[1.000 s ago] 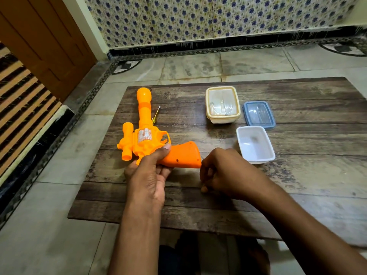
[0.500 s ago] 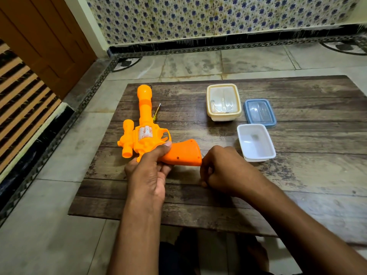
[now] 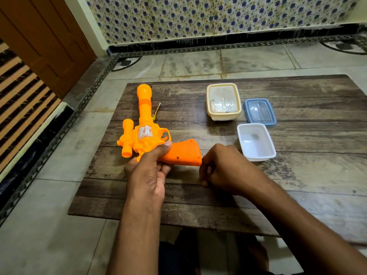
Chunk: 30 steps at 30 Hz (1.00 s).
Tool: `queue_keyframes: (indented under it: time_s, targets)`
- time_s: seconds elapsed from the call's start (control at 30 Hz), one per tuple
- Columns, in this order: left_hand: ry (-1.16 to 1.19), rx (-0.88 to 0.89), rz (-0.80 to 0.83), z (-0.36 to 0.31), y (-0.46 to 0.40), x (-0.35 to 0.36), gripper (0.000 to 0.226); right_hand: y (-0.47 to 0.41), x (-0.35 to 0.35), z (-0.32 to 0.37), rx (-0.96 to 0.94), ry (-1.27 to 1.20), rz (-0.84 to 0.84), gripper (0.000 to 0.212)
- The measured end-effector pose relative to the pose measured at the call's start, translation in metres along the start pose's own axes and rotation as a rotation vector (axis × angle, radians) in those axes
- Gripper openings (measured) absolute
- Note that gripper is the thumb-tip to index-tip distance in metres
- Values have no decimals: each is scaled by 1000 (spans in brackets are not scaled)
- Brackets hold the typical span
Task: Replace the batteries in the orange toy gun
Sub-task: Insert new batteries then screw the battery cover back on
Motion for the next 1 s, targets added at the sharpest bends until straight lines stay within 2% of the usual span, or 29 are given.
queue_keyframes:
  time_s: [0.43, 0.6, 0.8, 0.9, 1.0]
  targets:
    - [-2, 20, -17, -2, 0, -1, 42, -1, 5, 3, -61, 19, -1, 12]
    - [-20, 32, -26, -4, 0, -2, 34, 3, 9, 14, -220, 114, 19, 5]
    - [-19, 28, -39, -5, -1, -4, 33, 10, 11, 21, -361, 188, 73, 8]
    - [-14, 20, -37, -4, -1, -3, 34, 8, -2, 17, -314, 130, 31, 9]
    - [-8, 18, -33, -5, 0, -3, 34, 5, -22, 18, -285, 30, -112, 6]
Point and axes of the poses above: each hand's wrist, its own y-axis away from the middle knuckle, its own x-axis out of the palm, z = x × y, the point moved 9 cm from there along -y, towards the middle knuckle, and after that the axes turned 15 degrees about -z, right-handed, at the moved point
